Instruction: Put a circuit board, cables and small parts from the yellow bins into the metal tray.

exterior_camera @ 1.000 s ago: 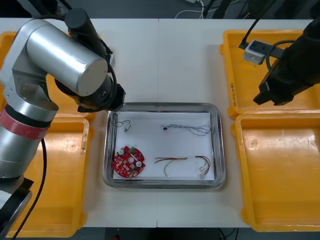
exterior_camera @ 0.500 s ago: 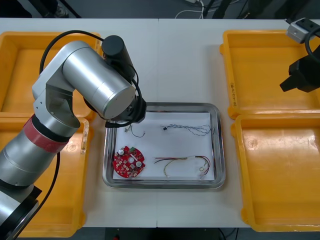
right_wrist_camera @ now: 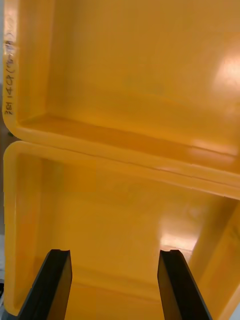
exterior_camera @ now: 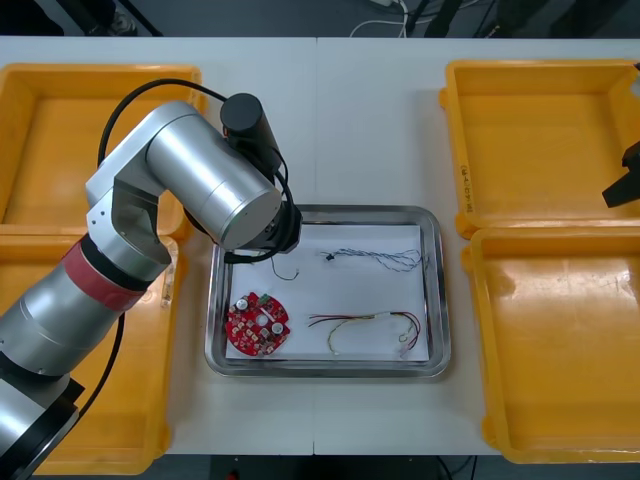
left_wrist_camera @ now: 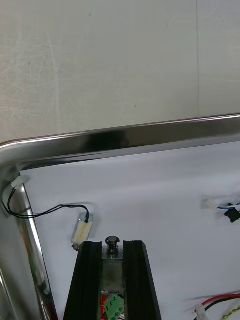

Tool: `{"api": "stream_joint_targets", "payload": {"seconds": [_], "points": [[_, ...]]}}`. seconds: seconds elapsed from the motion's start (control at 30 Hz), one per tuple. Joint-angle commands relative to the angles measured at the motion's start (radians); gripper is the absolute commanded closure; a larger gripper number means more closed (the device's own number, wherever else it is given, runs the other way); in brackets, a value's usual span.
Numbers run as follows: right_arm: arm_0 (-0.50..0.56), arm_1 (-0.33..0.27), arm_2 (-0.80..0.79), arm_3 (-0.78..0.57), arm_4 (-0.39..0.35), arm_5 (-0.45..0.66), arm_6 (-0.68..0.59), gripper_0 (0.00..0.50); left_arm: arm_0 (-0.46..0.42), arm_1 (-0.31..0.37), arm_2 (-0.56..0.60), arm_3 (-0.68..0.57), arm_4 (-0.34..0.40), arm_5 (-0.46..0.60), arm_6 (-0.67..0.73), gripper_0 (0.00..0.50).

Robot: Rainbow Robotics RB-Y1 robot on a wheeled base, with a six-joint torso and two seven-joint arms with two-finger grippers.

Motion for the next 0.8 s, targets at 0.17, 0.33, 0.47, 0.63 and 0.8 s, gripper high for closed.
{"api": "stream_joint_targets", "payload": {"seconds": [0.17,0.33,0.47,0.63,0.8], "points": [[0.089,-0.046,-0.066,-0.067,0.022,-0.052,-0.044,0.0,-0.001,-0.026,-0.041,0.031,-0.001,-0.047,0.021,0.498],[0.161,-0.045,-0.089,-0.108,0.052,-0.093,-0.062,0.0,-0.001,-0.025,-0.057,0.06,0.003,-0.085,0.024,0.495],[0.187,-0.046,-0.089,-0.113,0.062,-0.112,-0.105,0.0,-0.001,-0.025,-0.063,0.074,0.0,-0.1,0.024,0.495],[0.227,-0.045,-0.089,-0.114,0.057,-0.155,-0.171,0.0,-0.001,-0.025,-0.074,0.077,0.002,-0.114,0.029,0.494],[0.262,-0.045,-0.089,-0.113,0.072,-0.216,-0.164,0.0,0.0,-0.025,-0.08,0.086,0.008,-0.143,0.038,0.433]]}}
